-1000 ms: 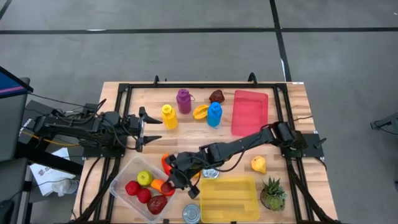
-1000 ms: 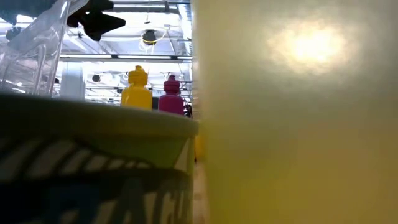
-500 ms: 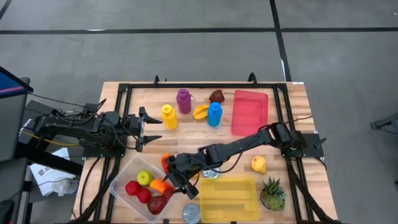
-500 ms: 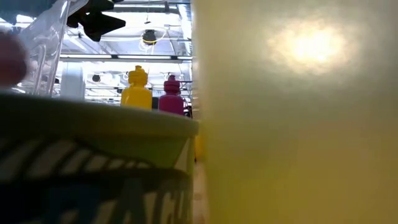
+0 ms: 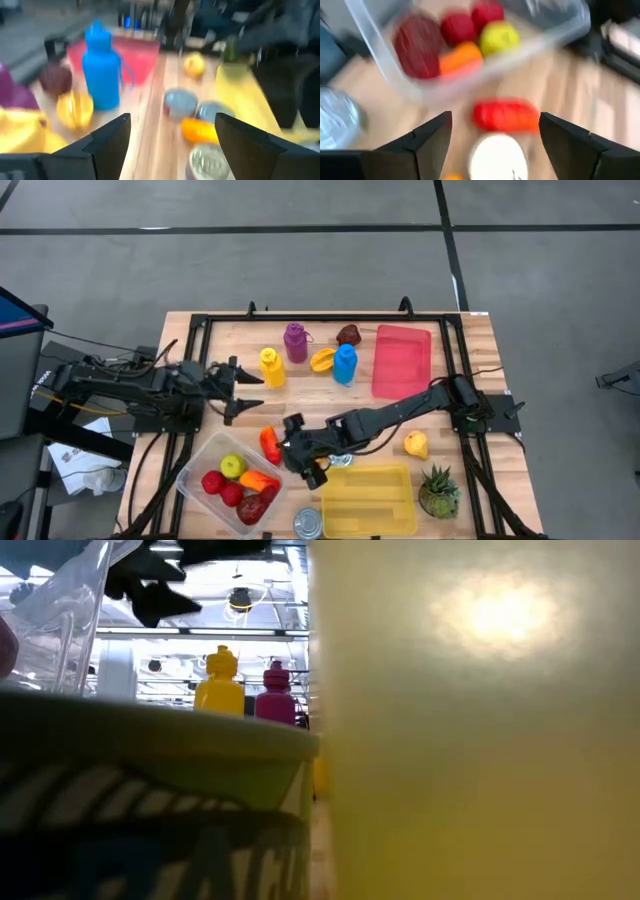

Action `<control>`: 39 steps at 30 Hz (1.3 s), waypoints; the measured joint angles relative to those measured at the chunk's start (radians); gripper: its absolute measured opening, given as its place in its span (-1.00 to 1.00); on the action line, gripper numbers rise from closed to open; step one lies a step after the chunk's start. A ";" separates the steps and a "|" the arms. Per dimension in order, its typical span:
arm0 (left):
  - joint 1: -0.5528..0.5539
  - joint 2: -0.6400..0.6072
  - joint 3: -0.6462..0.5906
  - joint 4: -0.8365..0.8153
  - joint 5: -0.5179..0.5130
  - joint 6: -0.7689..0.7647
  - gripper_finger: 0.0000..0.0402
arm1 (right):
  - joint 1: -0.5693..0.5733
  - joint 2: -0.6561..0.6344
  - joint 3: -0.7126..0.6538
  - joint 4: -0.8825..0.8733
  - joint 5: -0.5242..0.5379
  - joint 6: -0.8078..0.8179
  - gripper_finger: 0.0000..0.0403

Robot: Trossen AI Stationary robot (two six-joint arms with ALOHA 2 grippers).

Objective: Pick & Place Food Item
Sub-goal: Put the orange mango into the transparent bin

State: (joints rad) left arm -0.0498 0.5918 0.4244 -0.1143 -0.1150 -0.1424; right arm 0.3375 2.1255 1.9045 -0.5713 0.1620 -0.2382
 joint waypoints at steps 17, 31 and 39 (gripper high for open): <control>-0.033 0.496 0.276 -0.453 0.201 -0.006 0.40 | 0.051 -0.015 -0.170 -0.296 0.032 0.213 0.42; -0.118 0.650 0.318 -0.412 0.220 0.292 0.40 | 0.096 -0.017 -0.227 -0.334 0.046 0.273 0.42; -0.134 0.665 0.317 -0.384 0.244 0.363 0.40 | 0.092 -0.018 -0.227 -0.354 0.052 0.273 0.42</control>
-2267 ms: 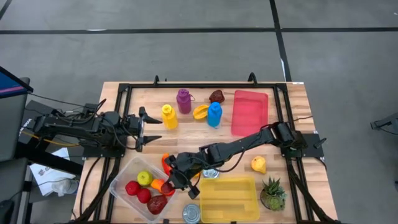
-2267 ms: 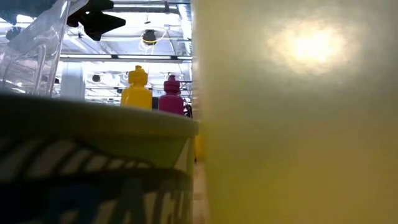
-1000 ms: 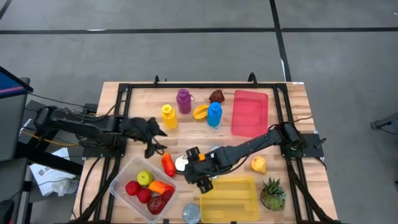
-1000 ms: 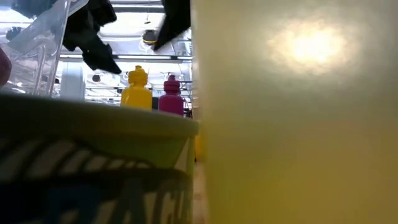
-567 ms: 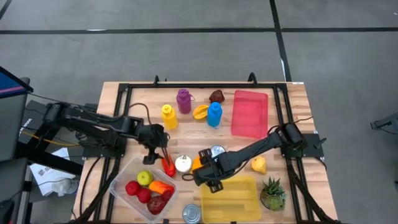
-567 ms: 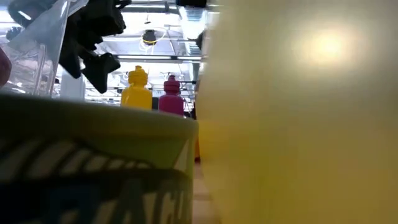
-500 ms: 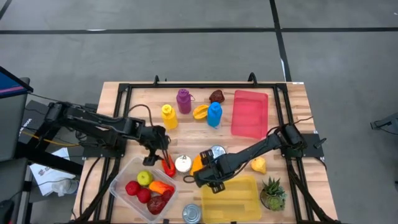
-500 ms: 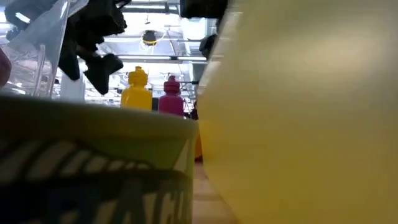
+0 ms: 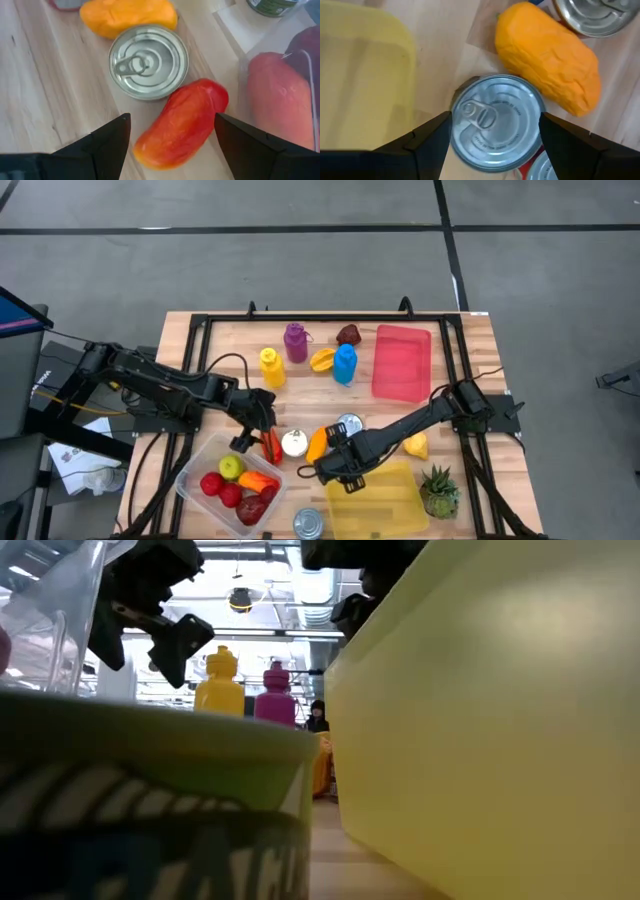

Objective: Pick & Place Food Item
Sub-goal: Put the orange mango into the transparent bin

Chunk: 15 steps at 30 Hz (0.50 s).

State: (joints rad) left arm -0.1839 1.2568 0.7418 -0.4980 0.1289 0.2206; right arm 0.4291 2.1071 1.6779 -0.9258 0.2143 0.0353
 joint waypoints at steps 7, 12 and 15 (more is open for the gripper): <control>-0.014 -0.003 0.001 -0.003 -0.073 0.057 0.40 | -0.014 -0.001 0.000 -0.011 0.000 -0.005 0.42; 0.035 0.001 -0.001 -0.046 -0.271 0.104 0.40 | -0.025 -0.001 0.000 -0.010 -0.001 -0.006 0.42; 0.036 0.006 0.004 -0.022 -0.373 0.130 0.40 | -0.025 -0.001 0.001 -0.009 -0.003 -0.006 0.42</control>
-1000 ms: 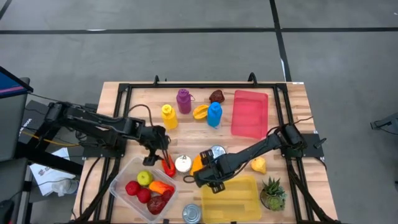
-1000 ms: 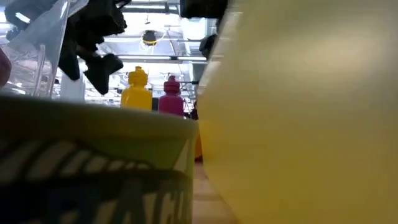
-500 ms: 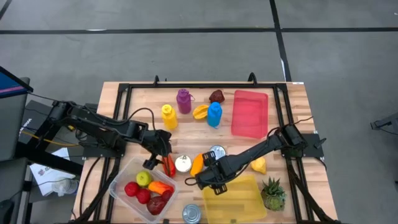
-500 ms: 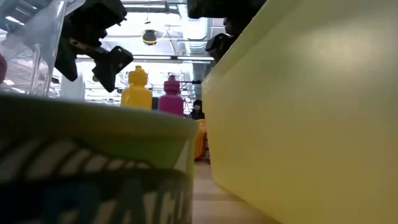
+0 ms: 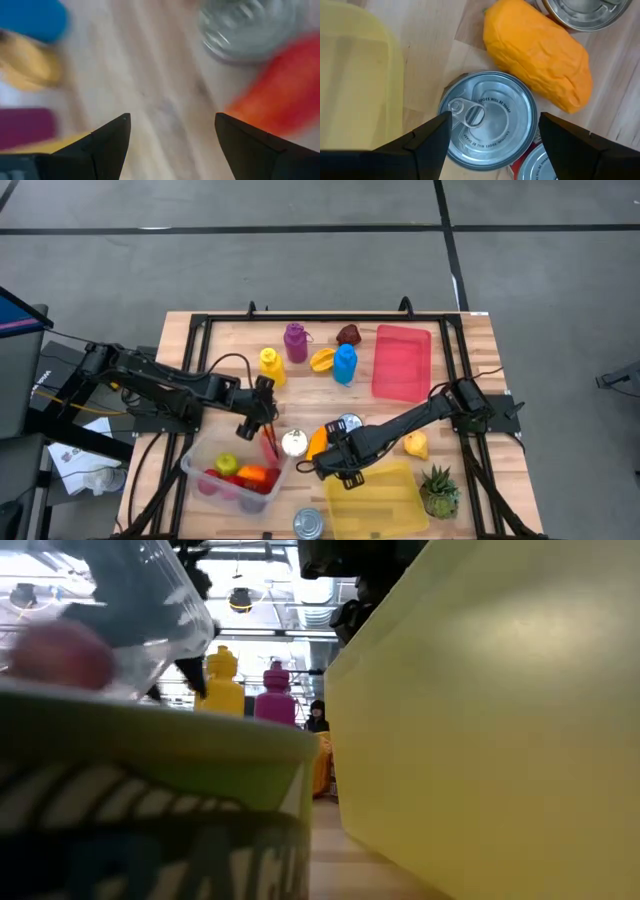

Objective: Pick & Place Food Item
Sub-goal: Put the orange mango into the transparent bin

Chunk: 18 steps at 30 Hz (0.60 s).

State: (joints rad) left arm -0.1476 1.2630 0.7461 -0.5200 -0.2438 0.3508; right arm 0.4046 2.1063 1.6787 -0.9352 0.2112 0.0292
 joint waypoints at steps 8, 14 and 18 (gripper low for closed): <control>-0.041 0.000 0.021 0.014 -0.045 -0.014 0.40 | 0.000 0.000 0.000 -0.002 0.000 -0.002 0.42; -0.113 0.000 0.078 -0.023 -0.045 -0.046 0.40 | 0.000 0.000 0.001 -0.006 0.000 -0.002 0.42; -0.158 0.000 0.150 -0.097 -0.072 -0.096 0.40 | 0.000 -0.001 0.001 -0.007 0.000 -0.002 0.42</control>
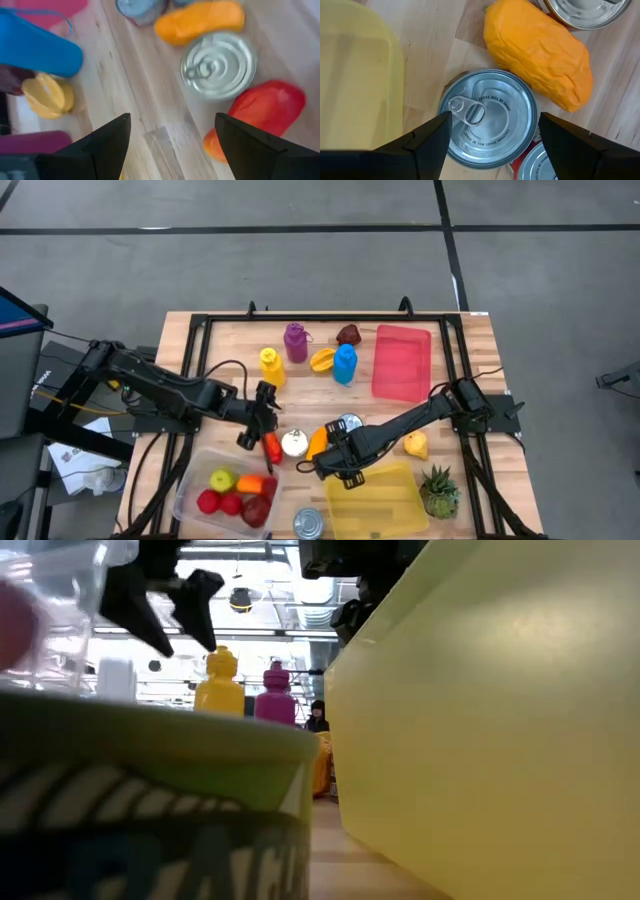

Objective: Pick & Place Food Item
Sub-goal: Put the orange mango into the transparent bin

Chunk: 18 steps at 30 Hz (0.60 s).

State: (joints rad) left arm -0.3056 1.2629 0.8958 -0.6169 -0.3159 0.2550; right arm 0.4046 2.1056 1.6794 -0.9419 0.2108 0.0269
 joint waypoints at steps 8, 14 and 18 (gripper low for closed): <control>0.056 0.009 0.016 0.001 -0.070 0.049 0.40 | 0.000 0.000 0.000 0.003 0.000 0.000 0.42; 0.169 0.027 -0.055 0.037 0.020 0.202 0.40 | 0.000 0.000 0.000 0.007 0.000 0.000 0.42; 0.198 0.029 -0.082 0.059 0.173 0.243 0.39 | 0.002 0.000 0.000 0.006 0.000 0.001 0.42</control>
State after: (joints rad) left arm -0.1074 1.2915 0.8142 -0.5575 -0.1434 0.4980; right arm 0.4067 2.1052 1.6798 -0.9363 0.2103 0.0277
